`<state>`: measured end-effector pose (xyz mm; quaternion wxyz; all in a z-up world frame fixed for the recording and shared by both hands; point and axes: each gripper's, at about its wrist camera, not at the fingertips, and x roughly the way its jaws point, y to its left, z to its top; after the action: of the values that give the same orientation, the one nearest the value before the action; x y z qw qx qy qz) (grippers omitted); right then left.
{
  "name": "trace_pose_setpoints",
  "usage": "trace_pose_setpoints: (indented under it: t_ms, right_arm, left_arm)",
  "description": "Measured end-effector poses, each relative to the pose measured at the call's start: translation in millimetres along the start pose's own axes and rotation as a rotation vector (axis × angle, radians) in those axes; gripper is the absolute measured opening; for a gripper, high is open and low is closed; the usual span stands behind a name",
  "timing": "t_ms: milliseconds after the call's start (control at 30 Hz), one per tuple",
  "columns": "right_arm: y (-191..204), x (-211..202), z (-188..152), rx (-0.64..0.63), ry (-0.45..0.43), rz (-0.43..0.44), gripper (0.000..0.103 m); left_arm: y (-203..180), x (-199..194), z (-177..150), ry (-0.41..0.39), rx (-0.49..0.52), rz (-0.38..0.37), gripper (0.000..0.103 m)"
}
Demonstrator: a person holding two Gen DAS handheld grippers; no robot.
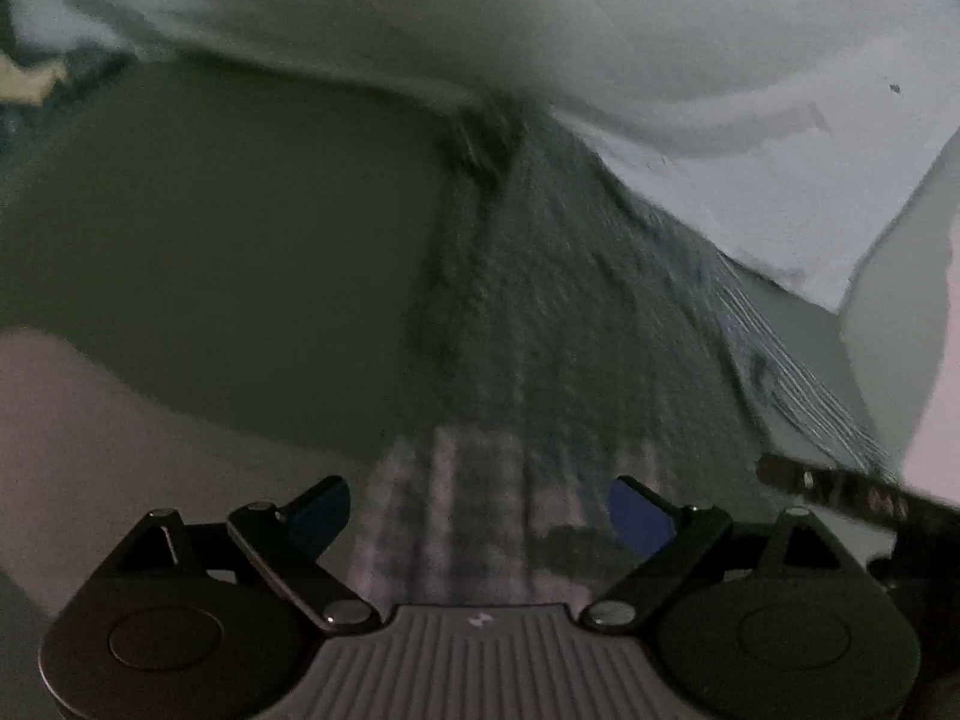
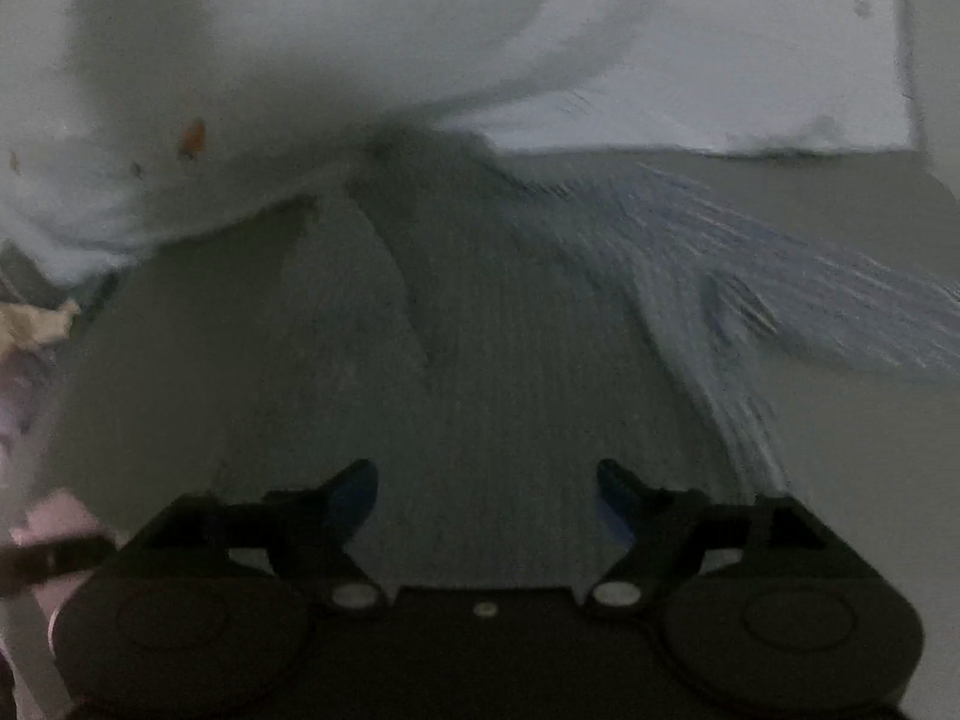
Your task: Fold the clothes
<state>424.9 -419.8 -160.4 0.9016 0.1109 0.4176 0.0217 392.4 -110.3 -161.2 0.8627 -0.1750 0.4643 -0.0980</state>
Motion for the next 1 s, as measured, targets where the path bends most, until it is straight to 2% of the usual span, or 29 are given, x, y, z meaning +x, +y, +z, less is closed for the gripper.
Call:
trace_pose_setpoints:
  t_ms: [100, 133, 233, 467, 667, 800, 867, 933, 1000]
  right_arm:
    - [-18, -32, -25, 0.091, -0.014, 0.03, 0.103]
    - [-25, -40, -32, 0.107, -0.025, 0.036, 0.103]
    - [-51, -56, -50, 0.173, -0.05, 0.028, 0.103]
    - [-129, -76, -77, 0.348, -0.105, -0.004, 0.103]
    - [-209, -79, -74, 0.367, -0.134, -0.088, 0.103]
    - [-263, -77, -58, 0.344, -0.154, -0.13, 0.099]
    - [-291, -72, -47, 0.359, -0.151, -0.16, 0.093]
    - [-318, -62, -36, 0.382, -0.146, -0.175, 0.081]
    - [-346, -54, -26, 0.412, -0.153, -0.178, 0.076]
  left_arm:
    - [-25, 6, -10, 0.037, 0.053, -0.056, 0.093]
    - [-35, 8, -13, 0.045, 0.083, -0.069, 0.093]
    - [-71, 21, -24, 0.066, 0.207, -0.045, 0.093]
    - [-128, 39, -48, 0.134, 0.294, -0.018, 0.093]
    - [-190, 76, -62, 0.157, 0.346, 0.078, 0.093]
    - [-216, 101, -65, 0.196, 0.295, 0.136, 0.093]
    - [-226, 115, -68, 0.219, 0.286, 0.174, 0.093]
    - [-233, 124, -75, 0.23, 0.293, 0.225, 0.093]
    - [-237, 132, -81, 0.231, 0.288, 0.271, 0.097]
